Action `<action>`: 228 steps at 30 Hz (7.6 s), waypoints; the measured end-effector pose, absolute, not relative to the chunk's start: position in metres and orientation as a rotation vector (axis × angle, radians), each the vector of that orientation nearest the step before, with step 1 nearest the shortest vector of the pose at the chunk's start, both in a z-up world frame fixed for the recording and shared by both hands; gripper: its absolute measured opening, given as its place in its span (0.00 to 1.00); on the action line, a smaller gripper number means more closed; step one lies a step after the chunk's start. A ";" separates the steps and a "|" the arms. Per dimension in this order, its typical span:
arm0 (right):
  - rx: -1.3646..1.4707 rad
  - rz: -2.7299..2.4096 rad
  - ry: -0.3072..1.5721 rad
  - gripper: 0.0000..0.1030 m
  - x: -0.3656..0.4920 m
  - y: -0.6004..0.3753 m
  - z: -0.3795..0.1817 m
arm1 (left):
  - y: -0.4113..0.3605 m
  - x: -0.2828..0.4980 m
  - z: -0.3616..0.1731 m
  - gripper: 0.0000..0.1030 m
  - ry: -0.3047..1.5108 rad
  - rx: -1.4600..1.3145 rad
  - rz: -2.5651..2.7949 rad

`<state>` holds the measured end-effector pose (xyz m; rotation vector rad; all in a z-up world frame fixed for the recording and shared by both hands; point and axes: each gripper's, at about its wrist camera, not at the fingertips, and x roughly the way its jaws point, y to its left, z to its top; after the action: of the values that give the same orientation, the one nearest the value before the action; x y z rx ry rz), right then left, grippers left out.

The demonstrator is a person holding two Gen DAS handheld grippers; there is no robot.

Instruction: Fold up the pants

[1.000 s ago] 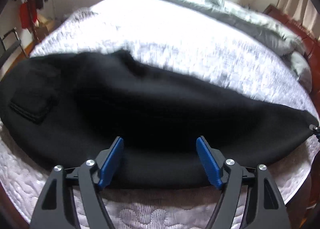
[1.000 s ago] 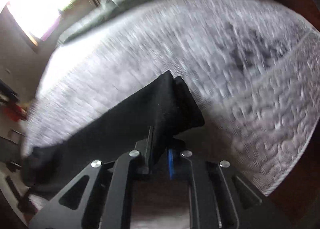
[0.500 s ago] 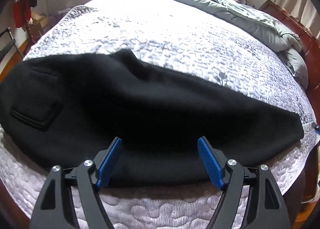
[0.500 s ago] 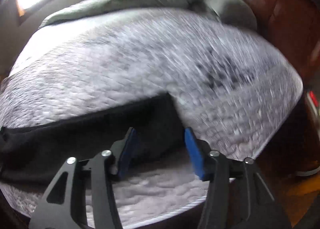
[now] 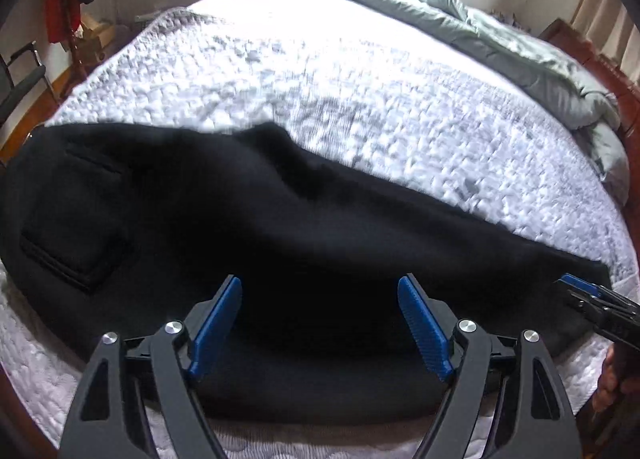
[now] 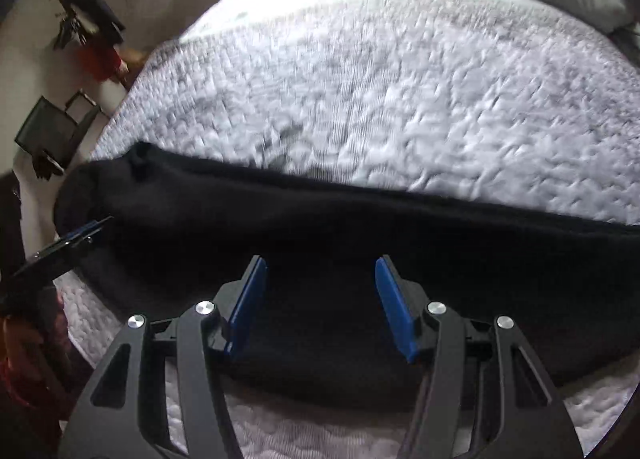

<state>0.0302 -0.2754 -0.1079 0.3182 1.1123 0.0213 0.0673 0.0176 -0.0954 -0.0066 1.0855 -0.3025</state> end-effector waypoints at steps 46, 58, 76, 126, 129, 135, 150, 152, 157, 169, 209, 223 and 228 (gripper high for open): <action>0.164 0.468 1.142 0.15 0.143 -0.211 -0.121 | 0.063 0.105 -0.114 0.90 1.034 0.030 -0.134; 0.180 0.455 1.138 0.32 0.137 -0.181 -0.110 | 0.087 0.095 -0.116 0.95 0.998 0.072 -0.102; 0.510 -0.161 0.957 0.45 -0.041 -0.414 -0.075 | -0.004 0.044 -0.098 0.96 1.017 0.128 -0.317; 0.721 -0.412 0.819 0.09 -0.096 -0.484 -0.063 | -0.023 0.028 -0.097 0.96 1.061 0.036 -0.320; 0.626 -0.362 0.806 0.09 -0.076 -0.445 -0.036 | -0.001 0.027 -0.086 0.96 1.049 0.011 -0.288; 0.470 -0.218 0.832 0.09 -0.025 -0.354 -0.009 | 0.030 0.024 -0.077 0.96 1.032 -0.031 -0.261; 0.288 0.043 0.981 0.09 0.069 -0.165 -0.047 | 0.106 0.026 -0.061 0.96 1.010 -0.136 -0.190; 0.253 0.073 1.003 0.09 0.075 -0.144 -0.057 | 0.113 0.025 -0.062 0.96 1.012 -0.144 -0.181; 0.155 0.070 1.067 0.11 0.084 -0.109 -0.088 | 0.121 0.023 -0.065 0.96 1.027 -0.162 -0.177; 0.538 0.489 1.080 0.63 0.042 -0.141 -0.091 | 0.096 0.033 -0.078 0.96 1.119 -0.274 -0.281; 0.642 0.132 1.072 0.60 0.002 -0.281 -0.136 | 0.014 0.055 -0.119 0.26 1.138 -0.083 -0.265; 0.653 0.077 1.098 0.62 0.078 -0.300 -0.110 | -0.037 0.077 -0.081 0.44 1.113 -0.049 -0.435; 0.713 0.049 1.136 0.62 0.083 -0.310 -0.145 | -0.034 0.088 -0.114 0.43 1.174 -0.066 -0.423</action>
<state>0.0828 -0.3100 -0.1454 0.7130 1.1360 0.0494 0.0877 -0.0341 -0.1139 -0.0658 1.1745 -0.4232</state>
